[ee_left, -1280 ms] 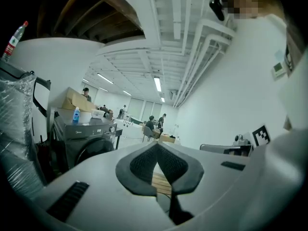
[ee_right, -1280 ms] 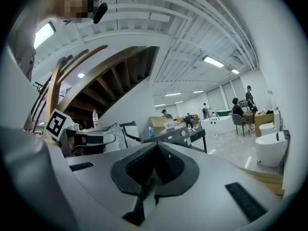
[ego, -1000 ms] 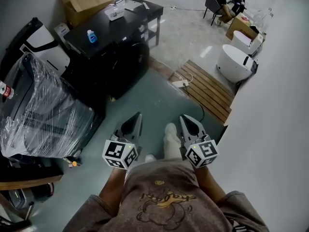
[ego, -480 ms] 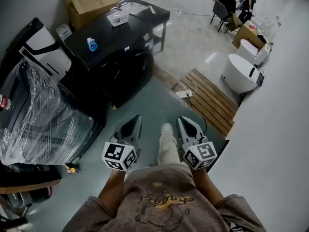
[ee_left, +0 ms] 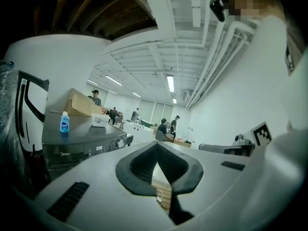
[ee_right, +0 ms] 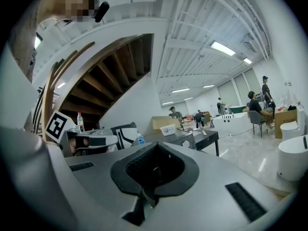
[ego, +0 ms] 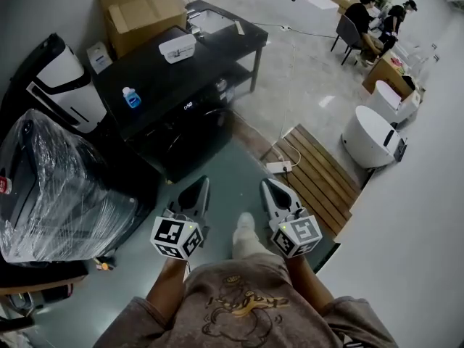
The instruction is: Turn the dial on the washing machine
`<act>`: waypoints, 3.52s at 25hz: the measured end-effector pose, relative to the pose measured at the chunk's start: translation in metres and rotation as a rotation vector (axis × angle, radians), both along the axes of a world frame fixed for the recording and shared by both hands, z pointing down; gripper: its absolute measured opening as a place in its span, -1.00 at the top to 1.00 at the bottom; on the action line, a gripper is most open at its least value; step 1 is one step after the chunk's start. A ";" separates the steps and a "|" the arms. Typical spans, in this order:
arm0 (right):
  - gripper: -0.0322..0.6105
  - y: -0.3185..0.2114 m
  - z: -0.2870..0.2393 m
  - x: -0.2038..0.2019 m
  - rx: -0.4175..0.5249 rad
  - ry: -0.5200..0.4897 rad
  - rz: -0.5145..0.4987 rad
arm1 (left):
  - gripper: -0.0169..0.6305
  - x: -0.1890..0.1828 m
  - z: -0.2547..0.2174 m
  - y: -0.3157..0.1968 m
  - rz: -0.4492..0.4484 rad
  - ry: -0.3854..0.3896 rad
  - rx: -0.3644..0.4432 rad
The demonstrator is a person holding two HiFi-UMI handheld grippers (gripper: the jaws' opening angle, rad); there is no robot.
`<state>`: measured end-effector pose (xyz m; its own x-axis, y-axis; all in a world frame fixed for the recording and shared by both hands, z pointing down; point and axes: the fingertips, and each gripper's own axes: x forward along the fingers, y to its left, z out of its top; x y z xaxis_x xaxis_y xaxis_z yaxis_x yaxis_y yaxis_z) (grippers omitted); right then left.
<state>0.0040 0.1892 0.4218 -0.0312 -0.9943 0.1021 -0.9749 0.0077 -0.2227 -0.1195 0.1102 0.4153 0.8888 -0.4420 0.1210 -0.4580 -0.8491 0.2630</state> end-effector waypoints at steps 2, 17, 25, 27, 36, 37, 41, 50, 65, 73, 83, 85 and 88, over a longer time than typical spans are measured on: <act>0.90 -0.022 -0.002 0.021 -0.005 0.003 -0.025 | 0.97 0.020 -0.002 -0.019 -0.022 0.001 -0.004; 0.90 -0.115 0.012 0.112 -0.039 -0.030 -0.162 | 0.97 0.103 -0.004 -0.096 -0.154 -0.024 -0.007; 0.90 -0.150 0.017 0.109 -0.047 -0.044 -0.194 | 0.97 0.104 -0.010 -0.126 -0.170 -0.026 0.005; 0.90 -0.162 0.015 0.107 -0.042 -0.041 -0.195 | 0.97 0.102 -0.010 -0.137 -0.172 -0.023 0.005; 0.89 -0.213 0.007 0.101 -0.011 -0.033 -0.188 | 0.97 0.104 -0.001 -0.183 -0.127 -0.030 -0.009; 0.89 -0.217 0.007 0.100 -0.006 -0.034 -0.190 | 0.97 0.105 0.000 -0.186 -0.119 -0.028 -0.011; 0.89 -0.233 0.007 0.099 0.015 -0.034 -0.184 | 0.97 0.109 0.002 -0.201 -0.089 -0.020 -0.014; 0.16 -0.253 0.008 0.095 0.027 -0.051 -0.242 | 0.97 0.120 0.004 -0.214 -0.076 -0.032 -0.028; 0.15 -0.317 0.055 0.114 -0.064 -0.015 -0.337 | 0.97 0.128 0.023 -0.235 -0.164 -0.049 -0.055; 0.12 -0.387 0.117 0.141 -0.161 0.062 -0.326 | 0.97 0.131 0.035 -0.246 -0.195 -0.065 -0.072; 0.10 -0.445 0.195 0.159 -0.297 0.111 -0.321 | 0.97 0.125 0.046 -0.252 -0.257 -0.090 -0.102; 0.10 -0.452 0.204 0.160 -0.310 0.112 -0.320 | 0.97 0.123 0.049 -0.253 -0.266 -0.098 -0.107; 0.10 -0.462 0.213 0.158 -0.322 0.110 -0.321 | 0.97 0.121 0.052 -0.254 -0.280 -0.106 -0.113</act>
<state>0.1618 -0.2727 0.6350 -0.3034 -0.8534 0.4239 -0.9525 0.2598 -0.1586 0.0013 -0.1434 0.4669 0.7142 -0.6462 0.2689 -0.6998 -0.6542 0.2869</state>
